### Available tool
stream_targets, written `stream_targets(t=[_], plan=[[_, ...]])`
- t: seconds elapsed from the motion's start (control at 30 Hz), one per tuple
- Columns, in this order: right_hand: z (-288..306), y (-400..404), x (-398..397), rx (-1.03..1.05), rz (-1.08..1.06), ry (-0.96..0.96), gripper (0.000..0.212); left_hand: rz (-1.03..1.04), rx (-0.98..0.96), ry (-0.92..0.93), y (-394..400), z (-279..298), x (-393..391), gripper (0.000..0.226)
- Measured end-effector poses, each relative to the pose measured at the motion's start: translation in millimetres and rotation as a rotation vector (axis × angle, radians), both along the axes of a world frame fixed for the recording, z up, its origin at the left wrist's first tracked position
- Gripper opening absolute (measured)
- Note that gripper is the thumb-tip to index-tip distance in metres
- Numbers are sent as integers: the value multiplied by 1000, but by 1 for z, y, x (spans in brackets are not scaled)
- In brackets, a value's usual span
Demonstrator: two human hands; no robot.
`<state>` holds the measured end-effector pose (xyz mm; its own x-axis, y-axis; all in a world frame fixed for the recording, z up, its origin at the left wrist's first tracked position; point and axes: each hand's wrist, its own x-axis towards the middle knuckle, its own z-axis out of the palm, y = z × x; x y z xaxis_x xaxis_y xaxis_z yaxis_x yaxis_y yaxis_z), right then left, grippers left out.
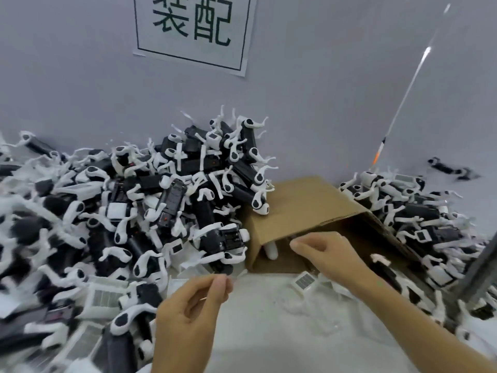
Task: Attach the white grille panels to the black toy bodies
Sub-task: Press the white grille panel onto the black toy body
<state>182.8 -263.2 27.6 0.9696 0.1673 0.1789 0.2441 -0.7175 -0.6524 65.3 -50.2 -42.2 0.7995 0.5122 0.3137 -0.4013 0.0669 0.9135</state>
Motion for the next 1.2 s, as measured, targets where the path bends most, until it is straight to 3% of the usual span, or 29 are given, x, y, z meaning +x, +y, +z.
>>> stream_targets(t=[0.13,0.27,0.37,0.47,0.6,0.67,0.77,0.87,0.93,1.03,1.13,1.2], plan=[[-54,76,-24,233,133,-112,9,39,-71,-2,12,8,-1,9],[-93,136,-51,392,116,-287,19,327,120,17,41,15,-9,13],[-115,154,-65,461,69,-408,26,411,330,225,61,18,-6,11],[-127,153,-65,531,120,-295,36,355,539,509,74,18,12,47],[-132,150,-55,642,103,-143,40,405,576,464,90,42,59,67],[-133,151,-53,684,90,-81,39,253,667,528,98,53,87,67],[-132,150,-50,741,67,-16,38,250,924,570,108,56,109,31],[-132,150,-48,790,53,44,39,442,751,462,115,62,103,19],[-128,148,-47,880,43,62,37,441,547,290,111,68,87,17],[-109,148,-57,1108,70,2,5,315,419,54,78,71,48,24],[-93,145,-68,1159,156,-46,55,186,401,11,34,50,21,26],[-88,142,-76,1063,138,-132,49,71,308,105,11,30,14,29]])
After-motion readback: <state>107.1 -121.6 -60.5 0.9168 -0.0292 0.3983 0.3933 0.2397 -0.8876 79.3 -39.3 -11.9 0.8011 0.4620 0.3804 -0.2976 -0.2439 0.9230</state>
